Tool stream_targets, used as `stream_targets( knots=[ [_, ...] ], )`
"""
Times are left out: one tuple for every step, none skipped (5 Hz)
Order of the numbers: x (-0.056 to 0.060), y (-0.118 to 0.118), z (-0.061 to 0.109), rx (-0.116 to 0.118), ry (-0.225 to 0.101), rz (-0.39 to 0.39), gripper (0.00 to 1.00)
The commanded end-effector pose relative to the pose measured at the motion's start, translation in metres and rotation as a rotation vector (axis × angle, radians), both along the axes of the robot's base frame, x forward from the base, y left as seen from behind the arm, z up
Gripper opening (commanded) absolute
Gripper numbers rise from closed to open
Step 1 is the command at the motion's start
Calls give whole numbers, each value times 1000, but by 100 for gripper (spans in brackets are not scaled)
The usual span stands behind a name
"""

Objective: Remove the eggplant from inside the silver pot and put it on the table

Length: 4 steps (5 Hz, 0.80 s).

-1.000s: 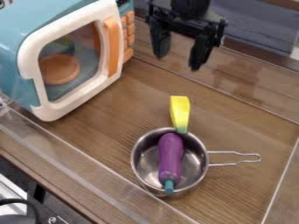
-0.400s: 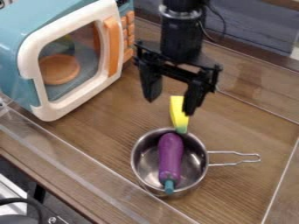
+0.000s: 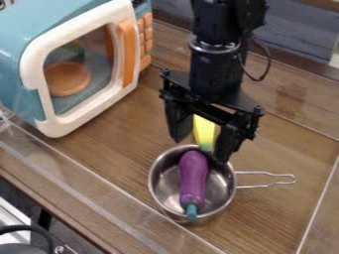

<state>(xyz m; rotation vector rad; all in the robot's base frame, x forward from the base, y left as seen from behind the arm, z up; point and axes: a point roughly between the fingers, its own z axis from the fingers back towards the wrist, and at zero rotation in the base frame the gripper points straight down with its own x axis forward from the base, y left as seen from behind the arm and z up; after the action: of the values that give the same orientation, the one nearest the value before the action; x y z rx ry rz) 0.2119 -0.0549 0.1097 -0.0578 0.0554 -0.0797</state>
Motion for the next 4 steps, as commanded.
stream_targets(
  knots=[
    [0,1,6,-11,-28,-47,100],
    [2,0,7,-13,-19,-50,100],
    [3,-1,8,-16,-9,-54,100],
    [4,0,-1,-20,-1,-98,100]
  ],
)
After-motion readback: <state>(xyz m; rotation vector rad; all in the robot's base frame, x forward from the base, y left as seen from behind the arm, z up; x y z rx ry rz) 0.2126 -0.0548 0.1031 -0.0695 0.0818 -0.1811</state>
